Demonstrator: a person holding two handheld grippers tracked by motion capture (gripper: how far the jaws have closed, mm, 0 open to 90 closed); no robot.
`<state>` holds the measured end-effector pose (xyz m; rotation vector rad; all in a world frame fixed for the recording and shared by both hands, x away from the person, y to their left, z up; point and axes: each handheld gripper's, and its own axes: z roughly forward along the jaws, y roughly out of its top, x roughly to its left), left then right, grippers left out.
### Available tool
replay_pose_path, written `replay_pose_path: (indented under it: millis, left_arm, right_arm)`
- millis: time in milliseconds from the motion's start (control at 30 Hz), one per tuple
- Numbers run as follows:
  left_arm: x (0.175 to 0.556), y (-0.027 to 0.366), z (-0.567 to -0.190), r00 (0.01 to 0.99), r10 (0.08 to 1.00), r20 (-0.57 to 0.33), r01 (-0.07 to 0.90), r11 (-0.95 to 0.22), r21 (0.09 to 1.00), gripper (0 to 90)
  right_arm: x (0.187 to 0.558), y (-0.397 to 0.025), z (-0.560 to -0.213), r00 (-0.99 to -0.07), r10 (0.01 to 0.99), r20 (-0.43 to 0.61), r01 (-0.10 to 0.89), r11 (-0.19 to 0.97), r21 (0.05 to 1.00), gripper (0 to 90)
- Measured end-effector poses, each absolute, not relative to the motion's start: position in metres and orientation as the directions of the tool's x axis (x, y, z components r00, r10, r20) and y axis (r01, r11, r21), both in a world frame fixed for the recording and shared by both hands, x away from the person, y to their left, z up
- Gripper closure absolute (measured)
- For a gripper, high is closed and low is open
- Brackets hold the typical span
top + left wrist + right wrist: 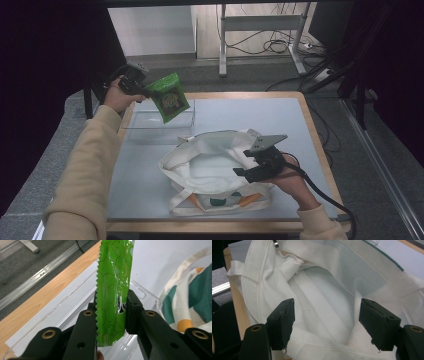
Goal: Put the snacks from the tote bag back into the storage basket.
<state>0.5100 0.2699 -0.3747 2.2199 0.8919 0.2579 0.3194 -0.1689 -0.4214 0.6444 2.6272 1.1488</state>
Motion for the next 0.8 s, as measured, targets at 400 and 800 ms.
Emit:
replay_pose_path:
  millis: [400,800]
  left_arm:
    - [0.521,0.26,-0.389,0.746,0.662,-0.066,0.534,-0.536,0.654,75.5]
    - [0.534,0.254,-0.4,0.756,0.652,-0.057,0.538,-0.57,0.621,75.4]
  right_arm:
    - [0.32,-0.168,-0.423,-0.883,0.469,-0.006,0.315,0.604,0.732,28.3]
    - [0.32,-0.169,-0.422,-0.881,0.474,0.001,0.323,0.6,0.732,28.1]
